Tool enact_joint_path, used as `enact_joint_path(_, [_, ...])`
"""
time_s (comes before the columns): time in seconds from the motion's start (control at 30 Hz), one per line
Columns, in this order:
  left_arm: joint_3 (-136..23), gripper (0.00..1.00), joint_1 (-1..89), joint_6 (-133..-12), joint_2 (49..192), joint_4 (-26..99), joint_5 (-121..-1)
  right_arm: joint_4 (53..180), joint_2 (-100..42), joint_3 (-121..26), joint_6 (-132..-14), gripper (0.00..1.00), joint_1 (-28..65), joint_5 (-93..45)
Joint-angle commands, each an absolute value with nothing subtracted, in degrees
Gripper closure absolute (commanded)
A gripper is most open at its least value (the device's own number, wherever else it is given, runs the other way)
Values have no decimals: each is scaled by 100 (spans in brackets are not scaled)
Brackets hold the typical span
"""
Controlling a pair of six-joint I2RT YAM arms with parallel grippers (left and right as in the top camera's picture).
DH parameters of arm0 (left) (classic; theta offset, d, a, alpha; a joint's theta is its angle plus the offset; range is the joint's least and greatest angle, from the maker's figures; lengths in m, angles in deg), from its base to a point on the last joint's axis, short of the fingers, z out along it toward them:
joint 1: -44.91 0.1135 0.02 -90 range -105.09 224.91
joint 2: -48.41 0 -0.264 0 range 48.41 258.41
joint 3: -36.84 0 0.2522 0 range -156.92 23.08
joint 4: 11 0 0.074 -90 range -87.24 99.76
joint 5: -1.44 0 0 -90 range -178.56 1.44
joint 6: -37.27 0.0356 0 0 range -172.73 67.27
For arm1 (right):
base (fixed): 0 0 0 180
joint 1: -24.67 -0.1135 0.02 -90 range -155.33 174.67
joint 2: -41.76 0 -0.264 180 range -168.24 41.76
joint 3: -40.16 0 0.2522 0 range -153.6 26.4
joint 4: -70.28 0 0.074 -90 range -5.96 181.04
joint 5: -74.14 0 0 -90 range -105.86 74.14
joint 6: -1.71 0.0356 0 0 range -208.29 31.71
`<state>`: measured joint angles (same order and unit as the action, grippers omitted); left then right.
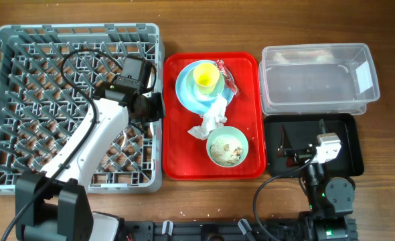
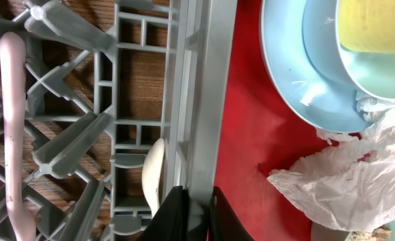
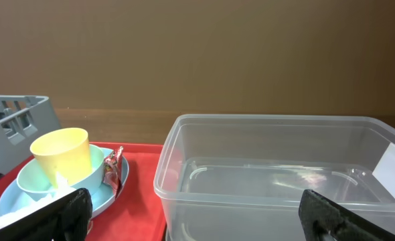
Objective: Sort waste into correct bins and load items into the dishwasher rack
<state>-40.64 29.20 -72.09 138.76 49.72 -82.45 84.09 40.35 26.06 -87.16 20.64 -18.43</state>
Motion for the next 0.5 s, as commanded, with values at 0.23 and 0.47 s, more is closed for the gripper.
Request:
enact_joint_path(0.23, [-4302,66,2899,-7272,13664,5125,-8234,8394,4048,2610,-8815,0,2072,-1896])
enact_joint_path(0.47, [-4969,3,2746,-7618,12169,5281,-7994,8394,4048,2610,-8815,0,2072,-1896])
